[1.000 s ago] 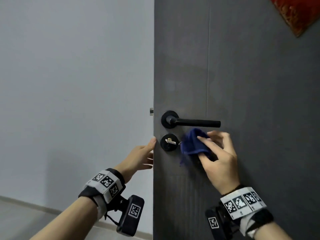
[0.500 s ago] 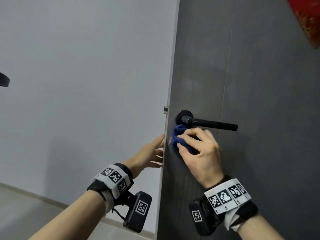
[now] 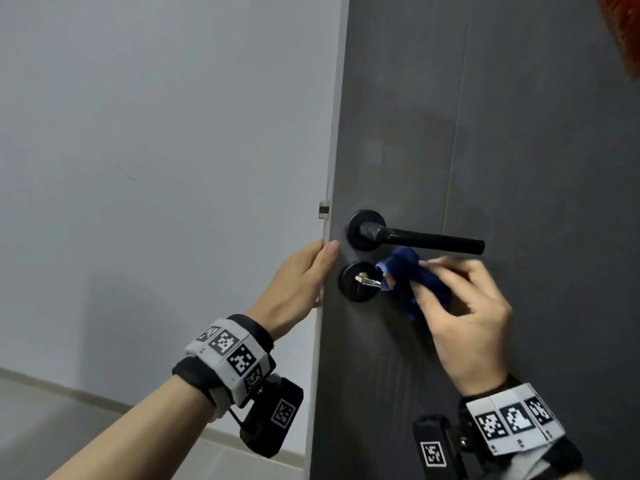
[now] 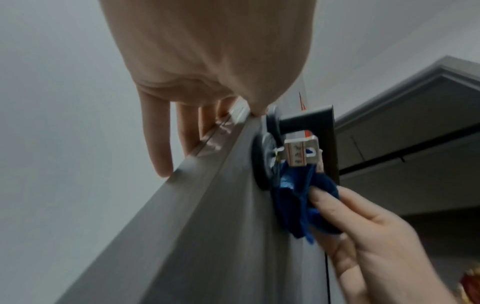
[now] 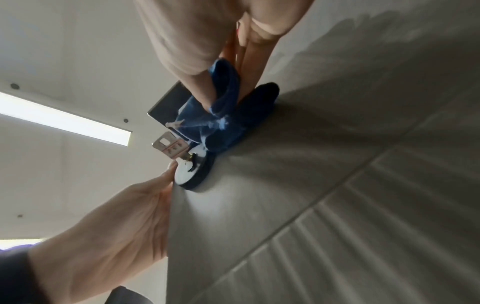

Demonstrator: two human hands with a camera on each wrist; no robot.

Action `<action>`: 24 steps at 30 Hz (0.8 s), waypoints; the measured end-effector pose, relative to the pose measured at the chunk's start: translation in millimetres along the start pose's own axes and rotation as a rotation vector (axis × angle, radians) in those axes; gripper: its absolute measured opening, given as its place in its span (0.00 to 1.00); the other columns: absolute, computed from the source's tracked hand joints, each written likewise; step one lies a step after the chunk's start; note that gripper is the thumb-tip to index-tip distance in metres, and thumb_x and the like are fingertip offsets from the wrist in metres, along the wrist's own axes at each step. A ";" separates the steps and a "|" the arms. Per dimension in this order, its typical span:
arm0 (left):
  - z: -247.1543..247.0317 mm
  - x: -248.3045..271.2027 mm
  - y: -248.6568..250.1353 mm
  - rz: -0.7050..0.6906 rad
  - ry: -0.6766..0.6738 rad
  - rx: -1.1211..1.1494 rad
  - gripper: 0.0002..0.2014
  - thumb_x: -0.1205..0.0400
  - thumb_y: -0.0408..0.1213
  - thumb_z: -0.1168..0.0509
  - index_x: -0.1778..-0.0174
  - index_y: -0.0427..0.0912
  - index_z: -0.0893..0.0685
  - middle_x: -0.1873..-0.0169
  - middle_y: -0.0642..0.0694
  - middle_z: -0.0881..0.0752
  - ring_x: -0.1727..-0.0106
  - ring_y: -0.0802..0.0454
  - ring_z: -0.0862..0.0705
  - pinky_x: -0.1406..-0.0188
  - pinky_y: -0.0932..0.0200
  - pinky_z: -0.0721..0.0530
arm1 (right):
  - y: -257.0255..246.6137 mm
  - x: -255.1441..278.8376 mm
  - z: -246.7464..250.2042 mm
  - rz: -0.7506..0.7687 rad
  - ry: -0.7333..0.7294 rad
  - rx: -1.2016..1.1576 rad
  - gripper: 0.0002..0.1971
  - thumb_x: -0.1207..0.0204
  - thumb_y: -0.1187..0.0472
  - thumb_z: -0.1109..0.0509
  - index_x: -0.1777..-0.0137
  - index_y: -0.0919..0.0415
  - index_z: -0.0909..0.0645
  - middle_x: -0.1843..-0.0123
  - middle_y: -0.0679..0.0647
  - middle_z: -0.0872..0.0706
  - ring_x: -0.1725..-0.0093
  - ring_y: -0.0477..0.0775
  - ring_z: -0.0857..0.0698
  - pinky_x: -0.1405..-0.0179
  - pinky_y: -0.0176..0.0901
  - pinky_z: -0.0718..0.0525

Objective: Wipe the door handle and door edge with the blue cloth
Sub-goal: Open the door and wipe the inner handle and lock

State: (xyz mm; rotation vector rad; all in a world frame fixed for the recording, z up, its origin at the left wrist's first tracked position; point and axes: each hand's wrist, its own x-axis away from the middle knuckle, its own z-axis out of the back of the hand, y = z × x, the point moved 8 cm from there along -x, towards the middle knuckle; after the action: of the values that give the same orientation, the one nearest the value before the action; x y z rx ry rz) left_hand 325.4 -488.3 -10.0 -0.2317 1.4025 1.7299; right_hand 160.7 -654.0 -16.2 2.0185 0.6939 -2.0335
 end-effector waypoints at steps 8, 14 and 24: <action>-0.5 -0.3 -9.0 0.116 -0.097 0.092 0.28 0.12 0.59 0.47 0.40 0.35 0.22 0.43 0.29 0.17 0.56 0.46 0.17 0.59 0.53 0.12 | -3.6 43.9 -40.7 0.047 -0.122 -0.030 0.12 0.24 0.66 0.24 0.42 0.66 0.10 0.40 0.58 0.17 0.38 0.56 0.15 0.42 0.46 0.15; 3.1 -6.2 -10.4 0.156 -0.110 0.099 0.24 0.12 0.57 0.46 0.38 0.41 0.17 0.41 0.33 0.14 0.54 0.46 0.13 0.58 0.54 0.11 | 4.4 35.6 -48.5 0.033 0.005 -0.019 0.10 0.32 0.71 0.16 0.50 0.66 0.07 0.51 0.58 0.14 0.52 0.52 0.14 0.48 0.33 0.17; 11.1 -35.7 -35.0 0.202 -0.187 0.108 0.24 0.12 0.54 0.43 0.36 0.35 0.20 0.41 0.37 0.11 0.42 0.39 0.11 0.43 0.52 0.10 | 26.9 24.0 -69.8 -0.196 -0.060 -0.156 0.05 0.34 0.66 0.14 0.62 0.61 0.08 0.59 0.50 0.15 0.61 0.45 0.14 0.60 0.29 0.20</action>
State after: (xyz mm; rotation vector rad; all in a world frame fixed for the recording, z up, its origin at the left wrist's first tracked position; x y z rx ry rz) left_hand 375.8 -497.1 -8.6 0.1322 1.4140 1.7800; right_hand 233.7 -641.3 -42.1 1.8594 1.0404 -2.0604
